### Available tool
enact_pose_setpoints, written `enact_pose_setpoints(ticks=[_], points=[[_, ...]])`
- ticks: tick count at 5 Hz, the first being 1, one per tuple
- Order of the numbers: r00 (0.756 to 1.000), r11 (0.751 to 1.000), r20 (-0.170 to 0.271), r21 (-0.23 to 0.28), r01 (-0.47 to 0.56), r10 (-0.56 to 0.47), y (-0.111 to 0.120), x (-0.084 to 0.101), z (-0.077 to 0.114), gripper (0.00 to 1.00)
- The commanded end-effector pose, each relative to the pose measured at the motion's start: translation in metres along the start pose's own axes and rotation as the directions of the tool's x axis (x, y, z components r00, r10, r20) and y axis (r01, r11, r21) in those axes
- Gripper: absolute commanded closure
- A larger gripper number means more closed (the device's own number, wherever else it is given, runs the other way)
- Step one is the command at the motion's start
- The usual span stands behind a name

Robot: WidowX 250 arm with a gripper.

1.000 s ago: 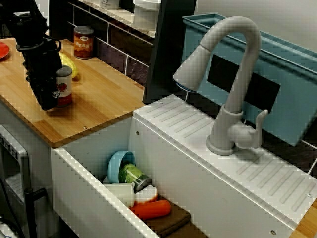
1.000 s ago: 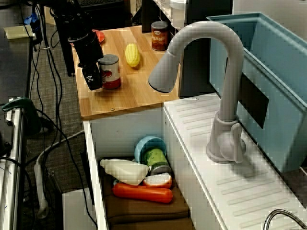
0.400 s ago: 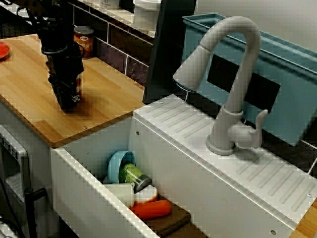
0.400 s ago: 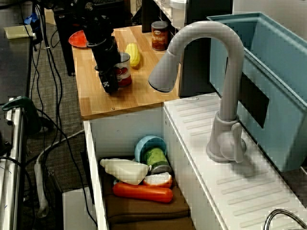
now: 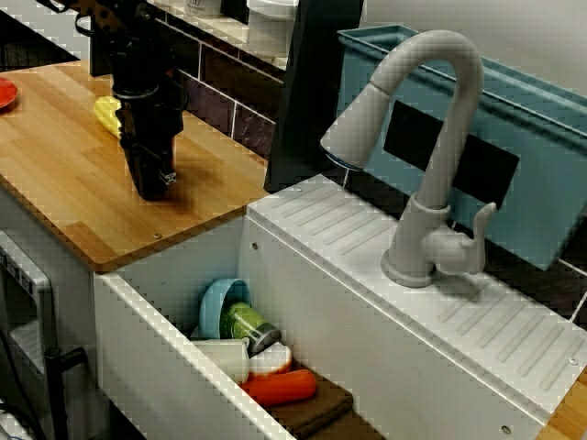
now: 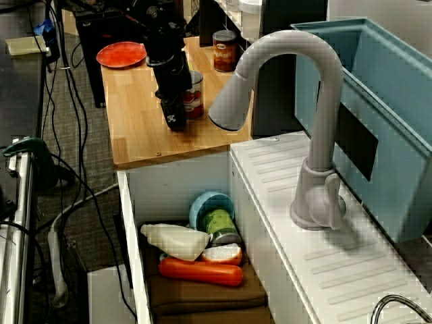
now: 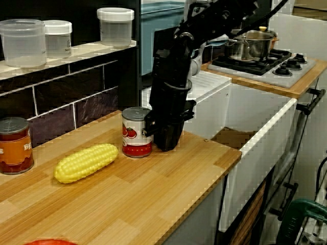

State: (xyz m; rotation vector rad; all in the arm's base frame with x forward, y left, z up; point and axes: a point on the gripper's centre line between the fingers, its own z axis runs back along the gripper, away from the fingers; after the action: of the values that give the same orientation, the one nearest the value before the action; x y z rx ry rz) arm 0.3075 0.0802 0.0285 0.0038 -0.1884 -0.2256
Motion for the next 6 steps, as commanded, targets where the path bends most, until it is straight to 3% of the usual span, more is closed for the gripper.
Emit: enact_pose_setpoints(ticks=[1,5,6], points=[[0.999,1.000,0.043,0.027,-0.003,0.002,0.014,0.021,0.014,1.00],[0.997,0.997,0.026,0.023,-0.078,0.078,0.034,0.055,0.002,1.00],[0.996,0.997,0.033,0.015,-0.082,0.081,0.036,0.055,0.007,1.00]])
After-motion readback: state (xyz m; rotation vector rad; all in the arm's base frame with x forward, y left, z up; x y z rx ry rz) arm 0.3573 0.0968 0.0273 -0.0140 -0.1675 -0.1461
